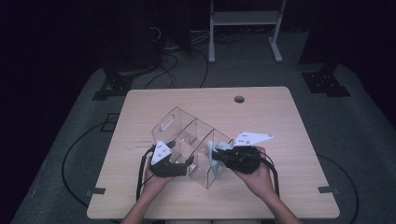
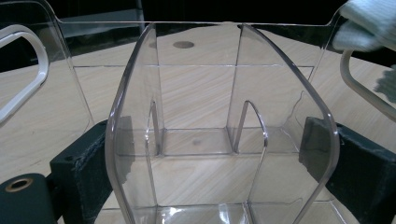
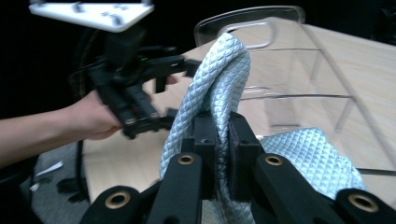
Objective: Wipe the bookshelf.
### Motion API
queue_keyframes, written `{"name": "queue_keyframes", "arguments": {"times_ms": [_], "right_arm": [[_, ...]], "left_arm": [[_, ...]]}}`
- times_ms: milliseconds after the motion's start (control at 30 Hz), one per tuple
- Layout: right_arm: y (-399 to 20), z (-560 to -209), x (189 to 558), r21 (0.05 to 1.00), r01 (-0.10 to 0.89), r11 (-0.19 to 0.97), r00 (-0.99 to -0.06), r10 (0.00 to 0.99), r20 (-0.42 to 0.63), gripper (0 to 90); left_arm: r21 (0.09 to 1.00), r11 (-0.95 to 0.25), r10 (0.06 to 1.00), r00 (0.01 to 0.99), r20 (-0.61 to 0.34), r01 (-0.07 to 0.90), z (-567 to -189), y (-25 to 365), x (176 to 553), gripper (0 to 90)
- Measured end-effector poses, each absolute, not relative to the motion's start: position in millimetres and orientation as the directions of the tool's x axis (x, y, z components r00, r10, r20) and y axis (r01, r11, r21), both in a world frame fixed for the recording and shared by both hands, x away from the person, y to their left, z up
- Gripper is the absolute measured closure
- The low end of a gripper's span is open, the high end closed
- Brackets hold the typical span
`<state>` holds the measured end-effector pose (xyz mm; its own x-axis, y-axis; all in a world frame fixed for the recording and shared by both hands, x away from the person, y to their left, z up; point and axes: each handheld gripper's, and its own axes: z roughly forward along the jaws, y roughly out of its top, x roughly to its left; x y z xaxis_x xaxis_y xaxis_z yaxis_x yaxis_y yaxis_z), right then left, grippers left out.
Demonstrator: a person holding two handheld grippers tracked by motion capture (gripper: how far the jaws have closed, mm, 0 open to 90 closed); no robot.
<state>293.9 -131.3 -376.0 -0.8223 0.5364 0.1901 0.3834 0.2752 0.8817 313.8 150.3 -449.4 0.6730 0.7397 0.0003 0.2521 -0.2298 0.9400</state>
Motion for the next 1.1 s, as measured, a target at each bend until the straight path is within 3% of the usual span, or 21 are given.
{"name": "queue_keyframes", "arguments": {"times_ms": [233,567,1100], "right_arm": [[-117.3,-378.7,278.6,0.881,0.351,0.318,-0.86,0.483,0.168,83.7],[-163.7,-377.0,318.8,0.897,0.391,0.204,-0.741,0.648,0.175,83.7],[-192.9,-394.7,314.3,0.886,0.436,0.157,-0.691,0.69,0.217,83.8]], "left_arm": [[0.939,-0.23,0.742,0.671,0.0,0.254,-449.4,150.5,313.4,6.6],[0.94,-0.229,0.74,0.673,-0.001,0.253,-449.6,150.4,313.9,6.5],[0.939,-0.23,0.742,0.67,0.001,0.253,-449.8,150.3,314.2,6.4]]}}
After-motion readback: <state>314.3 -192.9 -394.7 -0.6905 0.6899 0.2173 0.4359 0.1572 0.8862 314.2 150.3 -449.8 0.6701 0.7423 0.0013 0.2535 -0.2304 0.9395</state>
